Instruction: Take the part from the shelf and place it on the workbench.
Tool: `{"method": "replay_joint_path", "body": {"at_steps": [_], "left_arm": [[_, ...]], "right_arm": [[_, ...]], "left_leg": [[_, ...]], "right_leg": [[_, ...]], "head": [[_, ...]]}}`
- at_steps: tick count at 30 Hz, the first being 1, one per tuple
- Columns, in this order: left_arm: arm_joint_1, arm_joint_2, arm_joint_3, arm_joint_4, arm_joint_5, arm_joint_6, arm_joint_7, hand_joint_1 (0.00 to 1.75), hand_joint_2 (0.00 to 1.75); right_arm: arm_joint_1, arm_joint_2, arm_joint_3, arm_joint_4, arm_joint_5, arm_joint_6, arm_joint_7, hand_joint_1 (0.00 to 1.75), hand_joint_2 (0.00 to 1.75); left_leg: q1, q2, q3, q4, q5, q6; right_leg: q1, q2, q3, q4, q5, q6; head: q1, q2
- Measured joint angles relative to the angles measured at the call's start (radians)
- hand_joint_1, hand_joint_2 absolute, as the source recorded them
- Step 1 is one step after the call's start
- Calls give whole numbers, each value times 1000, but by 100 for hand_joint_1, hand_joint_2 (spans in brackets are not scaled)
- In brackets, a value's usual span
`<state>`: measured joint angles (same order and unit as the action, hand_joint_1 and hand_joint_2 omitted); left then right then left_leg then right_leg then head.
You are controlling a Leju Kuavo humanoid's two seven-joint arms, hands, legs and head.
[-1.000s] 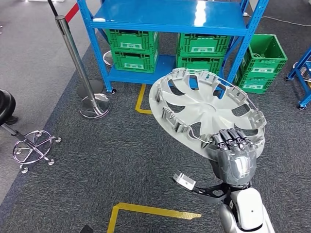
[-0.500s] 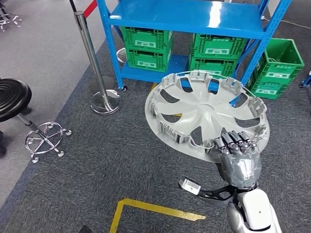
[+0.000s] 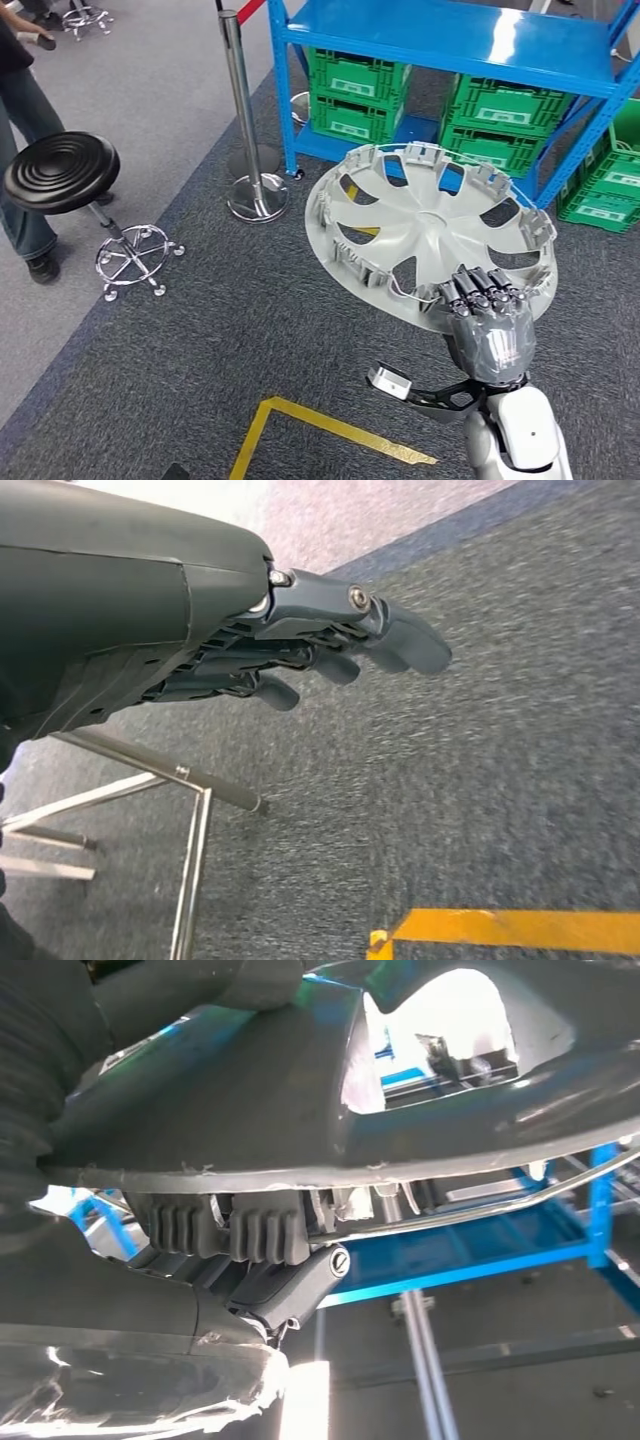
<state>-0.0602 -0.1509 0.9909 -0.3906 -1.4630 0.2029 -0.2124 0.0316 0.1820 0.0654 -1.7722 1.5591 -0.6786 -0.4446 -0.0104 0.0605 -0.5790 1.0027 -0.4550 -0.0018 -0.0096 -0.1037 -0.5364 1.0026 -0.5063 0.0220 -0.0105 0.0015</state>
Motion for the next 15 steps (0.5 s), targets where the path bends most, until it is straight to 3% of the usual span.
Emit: {"method": "replay_joint_path", "body": {"at_steps": [1,3,5,7,8,9,10,12,14,15], "left_arm": [[1,0,0,0,0,0,0,0,175],[4,0,0,0,0,0,0,0,175],[2,-1,0,0,0,0,1,0,175],[0,0,0,0,0,0,1,0,175],[1,-1,0,0,0,-1,1,0,175],[2,-1,0,0,0,-2,2,0,175],[2,-1,0,0,-1,-3,3,0,175],[1,-2,0,0,-1,-4,5,0,175],[-1,-2,0,0,-1,-4,7,0,175],[-1,-2,0,0,-1,-4,8,0,175]], "right_arm": [[0,3,-2,0,0,0,0,175,175],[0,7,-5,-1,0,0,-1,175,175],[1,8,-9,-2,0,-1,-1,175,175],[4,8,-14,-2,0,-1,-4,175,175],[5,8,-16,-2,0,-1,-8,175,175],[6,9,-17,-2,0,-1,-14,175,175],[7,10,-18,-2,0,-1,-21,175,175],[6,14,-23,-3,0,-1,-34,175,175],[5,19,-29,-4,0,-2,-43,175,175],[5,22,-32,-5,0,-2,-47,175,175]], "left_leg": [[1,-10,-1,-3,2,7],[4,-32,0,-10,9,21],[6,-53,0,-14,12,30],[3,-79,0,-13,12,34],[2,-93,0,-13,12,34],[1,-107,1,-13,12,34],[0,-122,3,-12,12,34],[-1,-150,4,-9,11,31],[1,-174,-6,-3,13,23],[3,-185,-12,-1,15,17]], "right_leg": [[-1,-7,1,-1,-2,6],[-5,24,-10,25,-26,15],[-7,80,-59,131,-85,18],[-5,100,-126,265,-135,17],[-4,102,-144,294,-135,16],[-3,103,-144,284,-114,14],[-3,109,-124,232,-74,11],[-7,153,-63,92,-2,4],[-10,190,-26,18,16,1],[-9,187,-22,12,13,0]], "head": [[0,0],[2,0],[7,0],[9,0],[9,0],[9,0],[9,0],[9,0],[8,0],[8,0]]}}
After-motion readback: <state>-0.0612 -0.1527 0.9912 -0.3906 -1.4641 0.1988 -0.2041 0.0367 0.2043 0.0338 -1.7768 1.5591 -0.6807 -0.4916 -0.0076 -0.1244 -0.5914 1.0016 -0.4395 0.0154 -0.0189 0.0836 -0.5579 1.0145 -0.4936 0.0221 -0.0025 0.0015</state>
